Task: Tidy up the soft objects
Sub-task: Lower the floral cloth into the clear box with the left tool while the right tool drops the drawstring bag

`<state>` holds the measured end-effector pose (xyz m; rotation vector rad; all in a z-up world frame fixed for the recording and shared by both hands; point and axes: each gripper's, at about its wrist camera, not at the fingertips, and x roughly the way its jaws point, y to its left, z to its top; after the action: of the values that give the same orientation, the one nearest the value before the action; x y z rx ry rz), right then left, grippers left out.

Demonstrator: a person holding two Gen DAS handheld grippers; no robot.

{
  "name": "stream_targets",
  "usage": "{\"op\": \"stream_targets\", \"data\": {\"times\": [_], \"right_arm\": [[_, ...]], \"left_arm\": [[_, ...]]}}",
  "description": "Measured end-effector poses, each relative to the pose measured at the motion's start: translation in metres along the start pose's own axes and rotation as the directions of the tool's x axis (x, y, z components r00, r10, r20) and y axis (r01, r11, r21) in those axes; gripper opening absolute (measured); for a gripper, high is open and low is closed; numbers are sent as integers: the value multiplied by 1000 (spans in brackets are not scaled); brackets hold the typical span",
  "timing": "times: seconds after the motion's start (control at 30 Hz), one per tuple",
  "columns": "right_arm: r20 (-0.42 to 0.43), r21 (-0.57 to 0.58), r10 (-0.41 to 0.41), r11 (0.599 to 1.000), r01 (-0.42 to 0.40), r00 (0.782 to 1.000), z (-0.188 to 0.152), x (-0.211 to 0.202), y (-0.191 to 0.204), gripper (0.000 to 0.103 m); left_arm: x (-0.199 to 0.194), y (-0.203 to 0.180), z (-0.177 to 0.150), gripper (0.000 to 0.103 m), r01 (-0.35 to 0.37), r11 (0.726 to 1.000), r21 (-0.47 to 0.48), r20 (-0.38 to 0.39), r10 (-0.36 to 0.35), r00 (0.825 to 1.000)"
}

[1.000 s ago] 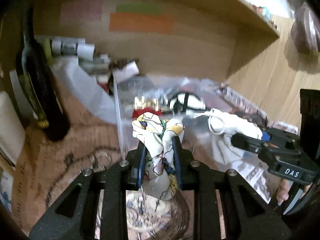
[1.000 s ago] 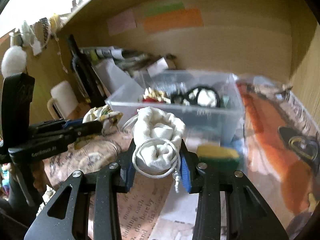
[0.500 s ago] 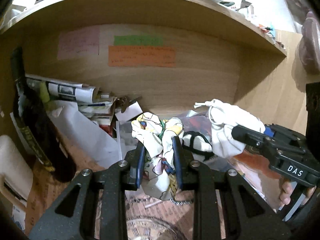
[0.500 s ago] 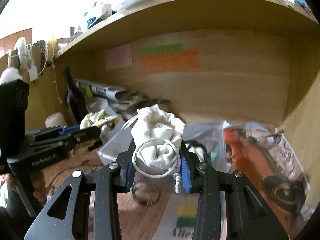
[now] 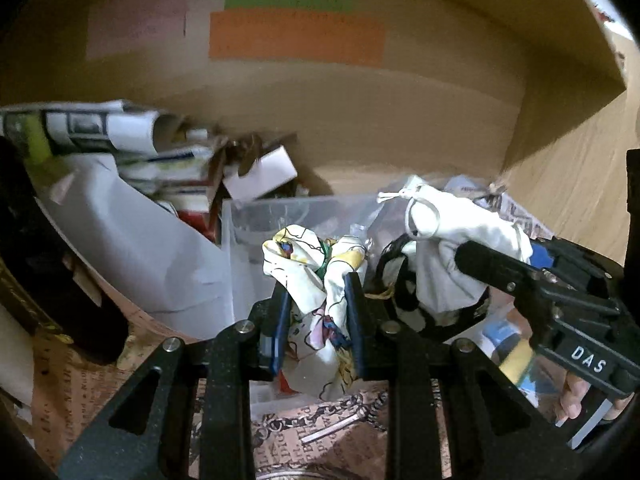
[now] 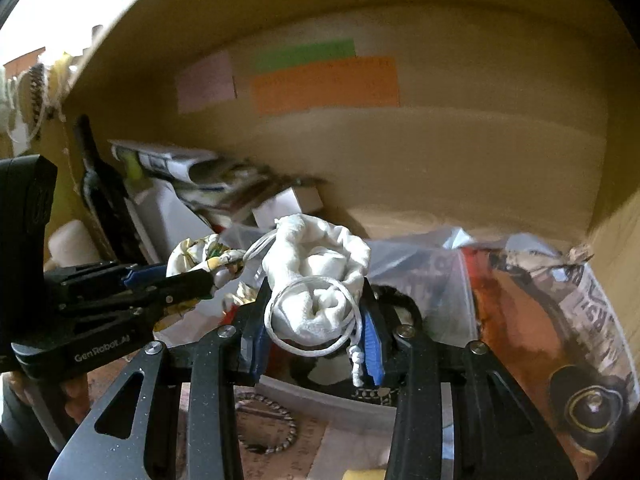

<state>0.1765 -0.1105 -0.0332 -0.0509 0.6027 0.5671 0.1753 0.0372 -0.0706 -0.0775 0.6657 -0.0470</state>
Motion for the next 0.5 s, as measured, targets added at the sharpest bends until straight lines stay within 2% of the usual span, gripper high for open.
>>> {"op": "stream_targets", "data": {"times": [0.2, 0.33, 0.4, 0.5], "right_arm": [[-66, -27, 0, 1000, -2, 998, -7, 18, 2, 37], [-88, -51, -49, 998, 45, 995, -11, 24, 4, 37], [-98, -51, -56, 997, 51, 994, -12, 26, 3, 37], [-102, -58, -69, 996, 63, 992, -13, 27, 2, 44]], "left_arm": [[15, -2, -3, 26, 3, 1000, 13, -38, -2, 999], [20, -2, -4, 43, 8, 1000, 8, -53, -7, 999], [19, -2, -4, 44, 9, 1000, 11, -50, -8, 999], [16, -3, -5, 52, 12, 1000, 11, -44, -11, 999]]}}
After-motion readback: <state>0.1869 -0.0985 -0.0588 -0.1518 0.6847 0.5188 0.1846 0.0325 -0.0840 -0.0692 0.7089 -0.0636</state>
